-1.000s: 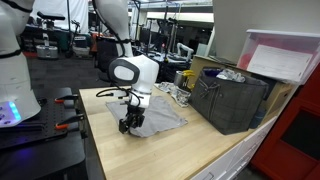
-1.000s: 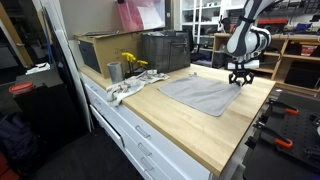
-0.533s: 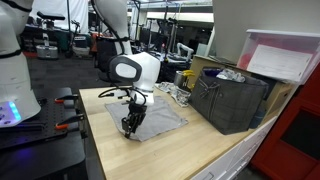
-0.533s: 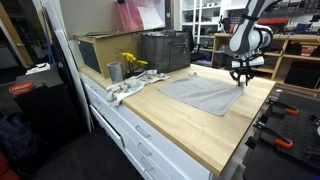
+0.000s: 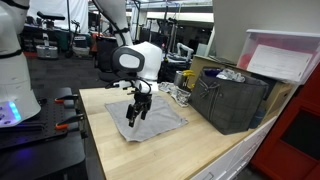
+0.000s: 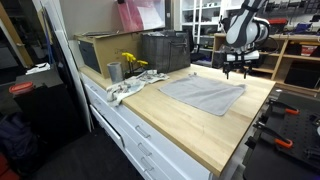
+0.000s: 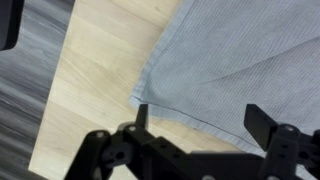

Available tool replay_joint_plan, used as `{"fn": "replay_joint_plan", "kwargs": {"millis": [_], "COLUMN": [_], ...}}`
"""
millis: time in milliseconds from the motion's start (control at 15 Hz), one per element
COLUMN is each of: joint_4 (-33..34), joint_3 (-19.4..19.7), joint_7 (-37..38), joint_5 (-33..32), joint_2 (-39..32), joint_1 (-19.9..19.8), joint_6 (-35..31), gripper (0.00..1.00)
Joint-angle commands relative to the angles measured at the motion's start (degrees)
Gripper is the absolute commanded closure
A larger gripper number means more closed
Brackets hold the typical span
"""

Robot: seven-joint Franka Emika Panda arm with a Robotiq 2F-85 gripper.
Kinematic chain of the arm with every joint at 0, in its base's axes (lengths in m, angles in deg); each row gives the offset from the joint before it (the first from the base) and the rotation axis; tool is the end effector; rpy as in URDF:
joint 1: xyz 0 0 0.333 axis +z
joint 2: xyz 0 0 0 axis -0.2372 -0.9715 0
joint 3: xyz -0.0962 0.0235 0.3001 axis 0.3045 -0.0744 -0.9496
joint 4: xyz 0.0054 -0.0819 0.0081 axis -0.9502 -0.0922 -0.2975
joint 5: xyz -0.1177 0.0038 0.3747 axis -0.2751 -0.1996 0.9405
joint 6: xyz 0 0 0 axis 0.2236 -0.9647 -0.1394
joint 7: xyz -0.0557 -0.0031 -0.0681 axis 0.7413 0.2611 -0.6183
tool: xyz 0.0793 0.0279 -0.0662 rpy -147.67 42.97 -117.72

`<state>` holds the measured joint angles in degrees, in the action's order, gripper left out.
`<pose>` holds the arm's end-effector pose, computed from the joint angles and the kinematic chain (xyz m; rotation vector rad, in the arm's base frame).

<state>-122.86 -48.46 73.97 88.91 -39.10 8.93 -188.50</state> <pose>0.4229 -0.2401 0.1699 2.5641 -1.6022 -0.0513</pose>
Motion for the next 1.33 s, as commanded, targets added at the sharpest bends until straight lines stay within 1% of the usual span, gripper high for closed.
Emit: {"fn": "replay_joint_plan", "kwargs": {"millis": [0, 133, 267, 333, 467, 600, 667, 733, 933, 1133, 1267], "joint_4": [0.9, 2.6, 5.0, 3.3, 4.9, 5.1, 6.1, 7.6, 12.4, 17.8, 21.1], "joint_3": [-5.4, -10.1, -13.0, -10.9, -12.4, -12.5, -13.2, -13.2, -12.9, -13.5, -14.2], "joint_7": [-2.7, -7.4, -13.1, -8.0, -10.1, -10.4, -14.0, -18.4, -27.7, -37.3, -44.1], "joint_5": [4.6, 9.1, 10.9, 8.9, 9.7, 9.7, 9.6, 7.8, 4.7, 3.5, 4.3], "joint_2": [3.7, 4.6, 4.6, 3.3, 3.5, 3.5, 3.7, 3.8, 3.7, 4.1, 4.8], "joint_1": [-1.4, -2.8, -3.3, -1.6, -1.7, -1.9, -2.5, -3.2, -5.1, -7.1, -8.3], "joint_6": [4.7, 7.1, 11.9, 7.3, 9.9, 10.2, 10.9, 12.6, 17.8, 25.0, 30.7], "gripper": [0.0, 0.0, 0.0, 0.0, 0.0, 0.0, 0.0, 0.0, 0.0, 0.0, 0.0]}}
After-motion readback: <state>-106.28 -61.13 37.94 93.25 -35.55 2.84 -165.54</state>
